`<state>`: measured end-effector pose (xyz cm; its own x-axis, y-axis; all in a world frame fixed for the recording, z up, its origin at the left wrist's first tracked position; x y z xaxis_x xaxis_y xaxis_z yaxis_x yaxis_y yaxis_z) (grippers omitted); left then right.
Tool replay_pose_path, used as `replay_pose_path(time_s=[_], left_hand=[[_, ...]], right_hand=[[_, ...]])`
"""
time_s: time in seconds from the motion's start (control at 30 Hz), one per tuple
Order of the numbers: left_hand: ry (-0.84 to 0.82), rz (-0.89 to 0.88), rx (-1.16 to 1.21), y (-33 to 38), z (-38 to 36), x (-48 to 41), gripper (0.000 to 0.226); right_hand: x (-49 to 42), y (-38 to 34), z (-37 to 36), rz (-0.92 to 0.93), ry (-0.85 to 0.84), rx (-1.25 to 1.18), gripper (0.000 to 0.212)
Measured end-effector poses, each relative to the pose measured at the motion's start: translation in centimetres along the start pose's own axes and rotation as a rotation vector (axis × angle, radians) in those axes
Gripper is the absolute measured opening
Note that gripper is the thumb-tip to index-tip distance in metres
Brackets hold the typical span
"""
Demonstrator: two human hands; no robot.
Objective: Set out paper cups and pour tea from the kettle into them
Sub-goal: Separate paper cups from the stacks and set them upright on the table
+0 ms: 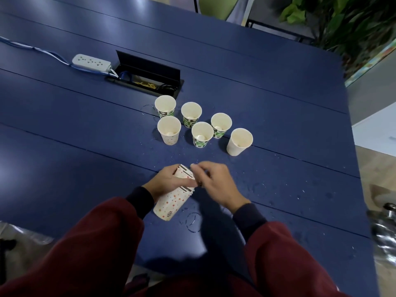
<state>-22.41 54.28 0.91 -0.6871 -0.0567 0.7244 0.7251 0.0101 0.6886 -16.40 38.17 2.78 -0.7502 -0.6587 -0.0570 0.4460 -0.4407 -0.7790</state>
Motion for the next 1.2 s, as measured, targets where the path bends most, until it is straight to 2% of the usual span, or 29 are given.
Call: replay_pose_path(time_s=[0.07,0.2,0.33,0.4,0.5,0.6,0.67,0.77,0.83,0.97,1.03,1.13,1.2], left_hand=[[0.035,-0.032,-0.043,0.4,-0.1,0.0,0.038],[0.017,-0.026,-0.082,0.6,-0.1,0.4,0.017],[0.011,0.018,-0.037,0.2,0.1,0.7,0.024],[0.037,0.04,-0.008,0.0,0.2,1.0,0.024],[0.033,0.072,0.01,-0.4,0.5,1.2,0.024],[0.045,0.07,-0.007,-0.4,0.4,1.3,0.026],[0.07,0.059,0.002,-0.4,0.2,1.2,0.029],[0.078,0.055,0.025,-0.3,0.0,1.1,0.036],[0.059,0.05,0.023,-0.2,-0.1,1.0,0.031],[0.108,-0.004,-0.047,-0.3,-0.3,0.6,0.014],[0.127,-0.02,-0.052,-0.4,-0.2,0.5,0.017],[0.115,-0.018,-0.051,-0.4,0.4,0.9,0.021],[0.107,-0.011,-0.055,-0.8,0.9,1.0,0.022]], right_hand=[[0.1,-0.2,-0.6,0.027,-0.06,-0.045,0.042],[-0.5,0.1,-0.4,0.077,-0.03,-0.012,0.04],[-1.4,1.2,0.9,0.065,0.199,0.062,0.04],[-1.6,2.1,1.9,0.113,0.273,0.198,0.032],[-1.5,3.4,2.3,0.123,0.271,0.387,0.022],[-0.9,4.4,1.6,0.101,0.216,0.422,0.018],[-0.5,4.4,1.3,0.088,0.201,0.41,0.016],[0.1,3.3,1.0,0.095,0.264,0.401,0.018],[0.1,2.0,0.7,0.152,0.269,0.353,0.019],[0.1,0.2,-0.9,0.139,-0.039,0.117,0.037],[0.1,-0.1,-1.7,0.131,-0.101,0.071,0.04],[-0.3,-0.2,-2.1,0.123,-0.068,0.011,0.038],[-1.0,-0.3,-1.8,0.105,0.025,0.001,0.039]])
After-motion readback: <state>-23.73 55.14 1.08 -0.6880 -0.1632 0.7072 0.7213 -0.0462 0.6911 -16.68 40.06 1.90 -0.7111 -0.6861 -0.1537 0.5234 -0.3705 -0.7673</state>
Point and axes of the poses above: each hand's wrist, its own x-axis away from the middle knuckle, its own z-axis out of the back of the hand, y = z × x, the point moved 1 cm from there along -x, towards the middle knuckle, and after that the axes turned 10 degrees about z, right-handed, at the moved point
